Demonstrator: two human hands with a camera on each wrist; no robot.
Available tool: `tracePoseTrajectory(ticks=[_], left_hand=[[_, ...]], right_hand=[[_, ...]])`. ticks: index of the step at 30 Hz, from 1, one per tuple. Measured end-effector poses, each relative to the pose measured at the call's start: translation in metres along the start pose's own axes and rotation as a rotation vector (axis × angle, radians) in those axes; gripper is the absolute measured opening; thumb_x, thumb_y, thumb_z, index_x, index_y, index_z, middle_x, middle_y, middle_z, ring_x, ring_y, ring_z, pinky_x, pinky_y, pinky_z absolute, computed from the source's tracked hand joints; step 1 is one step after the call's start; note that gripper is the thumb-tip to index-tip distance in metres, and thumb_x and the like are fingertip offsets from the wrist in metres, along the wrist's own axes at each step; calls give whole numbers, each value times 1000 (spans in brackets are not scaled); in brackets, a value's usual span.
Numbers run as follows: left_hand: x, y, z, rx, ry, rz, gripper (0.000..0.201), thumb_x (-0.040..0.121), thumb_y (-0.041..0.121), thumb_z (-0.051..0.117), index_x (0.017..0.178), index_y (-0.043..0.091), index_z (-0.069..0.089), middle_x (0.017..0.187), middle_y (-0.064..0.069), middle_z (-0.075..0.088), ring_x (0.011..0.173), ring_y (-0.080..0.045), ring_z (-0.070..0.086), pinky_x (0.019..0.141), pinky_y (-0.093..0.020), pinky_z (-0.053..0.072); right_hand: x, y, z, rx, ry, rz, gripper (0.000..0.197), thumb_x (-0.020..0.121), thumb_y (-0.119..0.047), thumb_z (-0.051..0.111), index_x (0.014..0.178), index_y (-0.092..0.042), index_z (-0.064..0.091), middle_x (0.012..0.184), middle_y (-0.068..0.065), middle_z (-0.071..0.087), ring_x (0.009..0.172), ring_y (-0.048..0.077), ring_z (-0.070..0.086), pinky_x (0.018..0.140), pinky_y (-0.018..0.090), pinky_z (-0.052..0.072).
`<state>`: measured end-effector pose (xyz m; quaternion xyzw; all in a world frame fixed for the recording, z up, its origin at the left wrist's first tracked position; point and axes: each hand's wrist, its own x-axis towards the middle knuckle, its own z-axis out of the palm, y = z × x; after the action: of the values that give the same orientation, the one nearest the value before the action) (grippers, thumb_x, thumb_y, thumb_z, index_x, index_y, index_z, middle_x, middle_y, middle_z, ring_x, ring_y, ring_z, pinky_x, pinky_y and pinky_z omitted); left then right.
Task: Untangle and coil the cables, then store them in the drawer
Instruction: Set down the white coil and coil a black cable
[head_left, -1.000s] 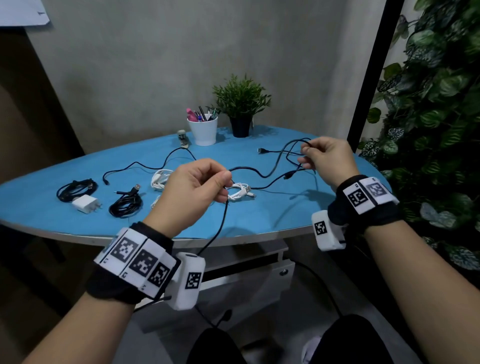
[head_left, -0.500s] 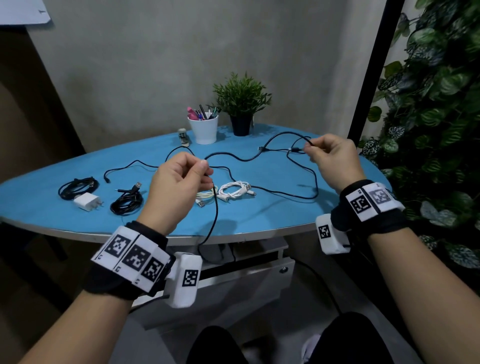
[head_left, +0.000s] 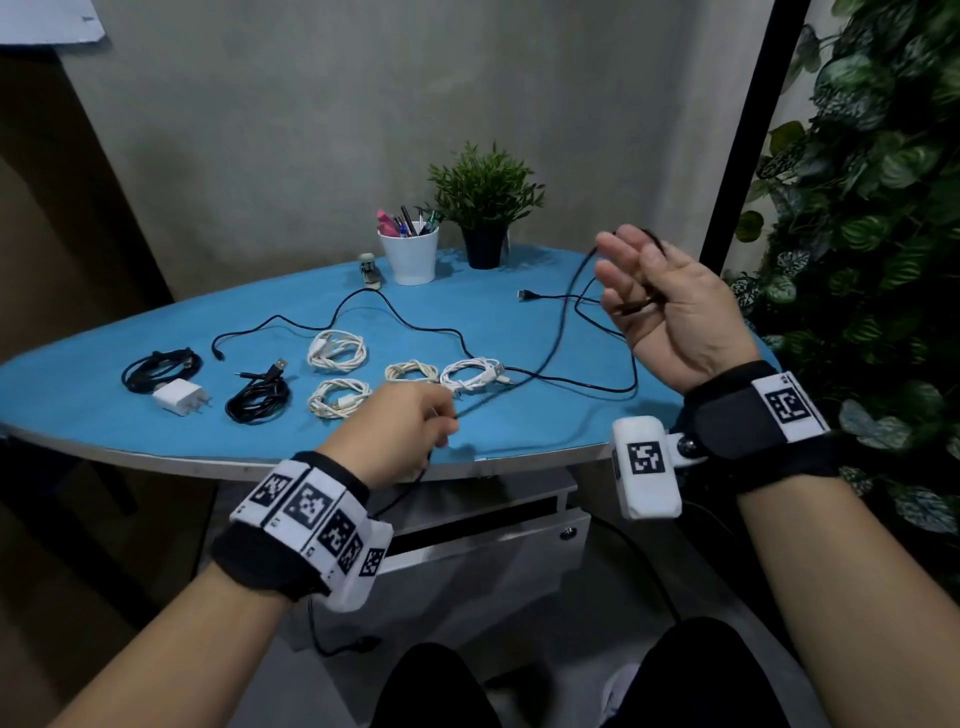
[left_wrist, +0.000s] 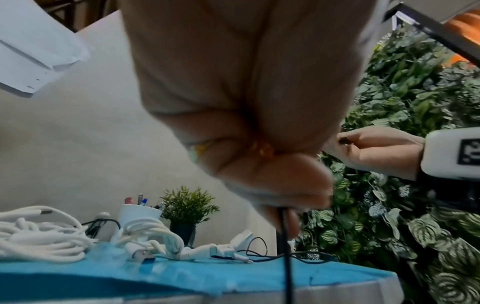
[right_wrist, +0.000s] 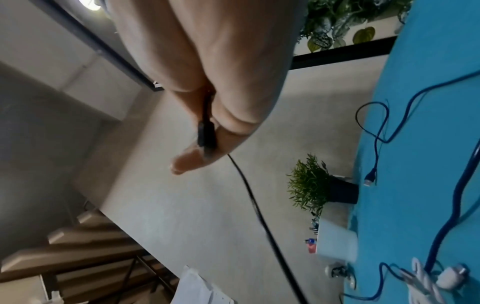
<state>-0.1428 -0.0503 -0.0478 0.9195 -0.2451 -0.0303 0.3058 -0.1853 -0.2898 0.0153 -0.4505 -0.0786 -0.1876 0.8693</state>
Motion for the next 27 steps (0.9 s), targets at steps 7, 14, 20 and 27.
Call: tracePoseTrajectory(ticks=[7,14,20,27], left_hand=[[-14,16,0,-76,-224,90,9,92,11,53,84,14,55,69,0,63,46,-11,60,50,-22,50],[-24,34,-21,-413,-73,266,7,97,10,42,91,11,46,83,-10,64,76,-19,71,70,-30,58],[-16,31,-25,-641,237,184,17,98,12,42,84,20,47,76,-6,58,73,-23,71,70,-34,58],[-5,18,-4,-658,293,50,18,95,12,49,79,21,51,73,-7,59,57,-17,66,55,-27,56]], right_hand=[[6,11,-4,-97,100,-18,21,100,-5,36,107,-7,56,115,8,58,107,17,58,93,33,51],[-9,35,2,-1058,32,-23,33,100,-13,37,132,-10,47,109,8,66,88,1,63,88,20,47],[-40,43,19,-1072,-163,113,32,100,-30,36,116,-9,55,63,-3,42,45,2,41,46,19,37],[-64,47,29,-780,-311,208,43,99,-28,41,61,-11,51,44,0,28,41,11,21,44,21,19]])
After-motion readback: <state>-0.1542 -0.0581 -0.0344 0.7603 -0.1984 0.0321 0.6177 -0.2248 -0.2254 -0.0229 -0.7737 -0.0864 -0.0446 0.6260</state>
